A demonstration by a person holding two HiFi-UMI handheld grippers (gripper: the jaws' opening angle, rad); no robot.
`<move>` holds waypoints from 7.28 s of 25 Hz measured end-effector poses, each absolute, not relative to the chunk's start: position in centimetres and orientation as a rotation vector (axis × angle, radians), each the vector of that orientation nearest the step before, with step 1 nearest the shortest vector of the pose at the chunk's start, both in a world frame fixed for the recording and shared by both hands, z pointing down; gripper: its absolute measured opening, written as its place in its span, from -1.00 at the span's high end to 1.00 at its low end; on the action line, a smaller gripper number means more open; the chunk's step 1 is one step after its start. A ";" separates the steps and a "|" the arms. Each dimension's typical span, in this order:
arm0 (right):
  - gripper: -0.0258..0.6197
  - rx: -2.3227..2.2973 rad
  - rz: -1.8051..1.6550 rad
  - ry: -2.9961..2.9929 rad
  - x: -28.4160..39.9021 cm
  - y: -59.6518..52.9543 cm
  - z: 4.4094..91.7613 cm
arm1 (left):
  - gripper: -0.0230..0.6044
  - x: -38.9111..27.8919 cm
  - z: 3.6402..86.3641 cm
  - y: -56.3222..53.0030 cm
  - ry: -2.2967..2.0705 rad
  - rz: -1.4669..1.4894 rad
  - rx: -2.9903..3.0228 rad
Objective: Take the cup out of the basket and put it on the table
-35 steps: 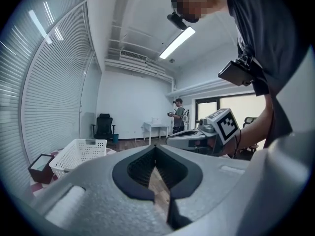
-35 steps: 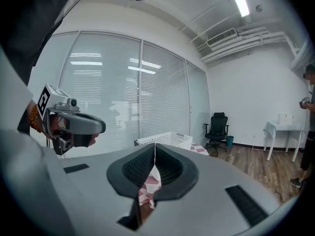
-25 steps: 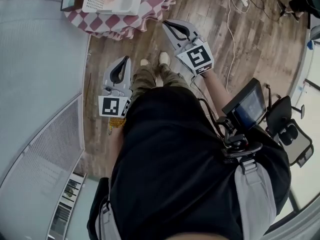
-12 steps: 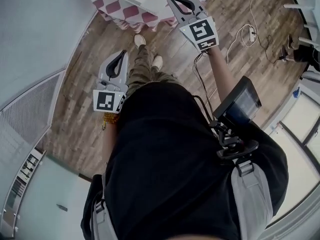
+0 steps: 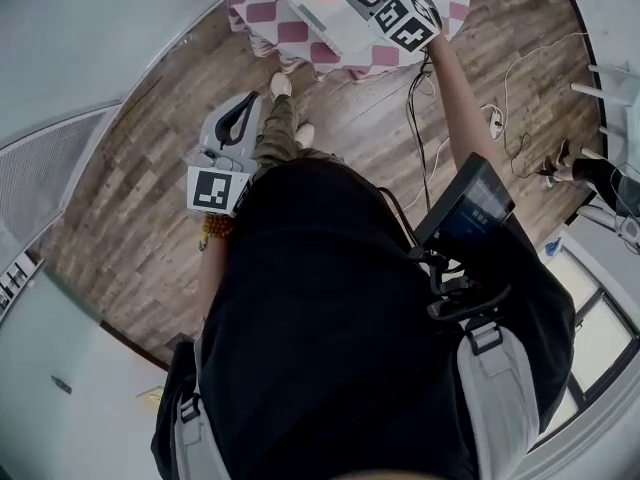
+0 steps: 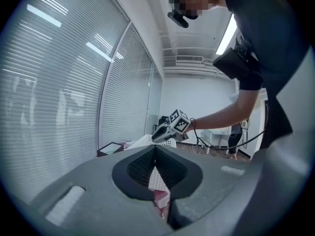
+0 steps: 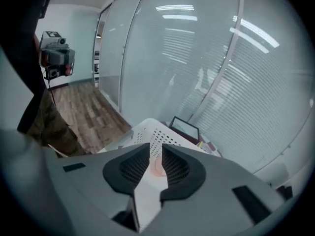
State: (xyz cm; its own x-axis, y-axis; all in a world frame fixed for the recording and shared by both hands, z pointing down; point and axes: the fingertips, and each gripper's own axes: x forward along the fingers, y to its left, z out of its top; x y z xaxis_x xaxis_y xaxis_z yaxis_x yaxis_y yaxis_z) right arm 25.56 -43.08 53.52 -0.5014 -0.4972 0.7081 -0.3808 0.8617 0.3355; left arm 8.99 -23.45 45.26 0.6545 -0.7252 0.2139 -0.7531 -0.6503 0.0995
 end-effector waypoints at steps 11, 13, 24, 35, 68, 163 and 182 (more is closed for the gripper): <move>0.44 0.301 -0.109 -1.877 24.0 -46.8 66.1 | 0.91 8.1 45.5 -26.4 -1.244 0.245 2.663; 0.42 0.291 -0.078 -1.852 24.1 -47.0 67.6 | 0.91 7.8 45.5 -26.7 -1.252 0.252 2.650; 0.42 0.276 0.114 -1.764 25.1 -48.4 73.5 | 0.91 6.6 46.3 -27.8 -1.253 0.232 2.628; 0.42 0.247 0.126 -1.748 24.8 -48.7 74.6 | 0.91 5.7 46.3 -29.0 -1.265 0.252 2.618; 0.83 0.393 -0.001 -1.738 25.7 -49.3 70.7 | 0.91 5.7 46.6 -29.3 -1.190 0.225 2.657; 0.84 1.963 -0.124 -2.421 26.7 -15.0 35.7 | 0.91 18.6 41.8 -20.0 -0.238 0.137 3.084; 0.84 1.906 0.058 -2.348 25.5 -13.9 43.5 | 0.91 18.2 43.0 -20.5 -0.150 0.199 3.055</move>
State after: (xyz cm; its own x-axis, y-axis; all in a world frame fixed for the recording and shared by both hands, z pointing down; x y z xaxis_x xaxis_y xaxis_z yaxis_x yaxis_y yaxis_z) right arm 25.51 -13.85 43.53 -0.2017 -0.9727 0.1147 -0.9772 0.2078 0.0437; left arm 18.17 -20.49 43.03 0.9868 -0.0922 0.1330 -0.1021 -0.9924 0.0694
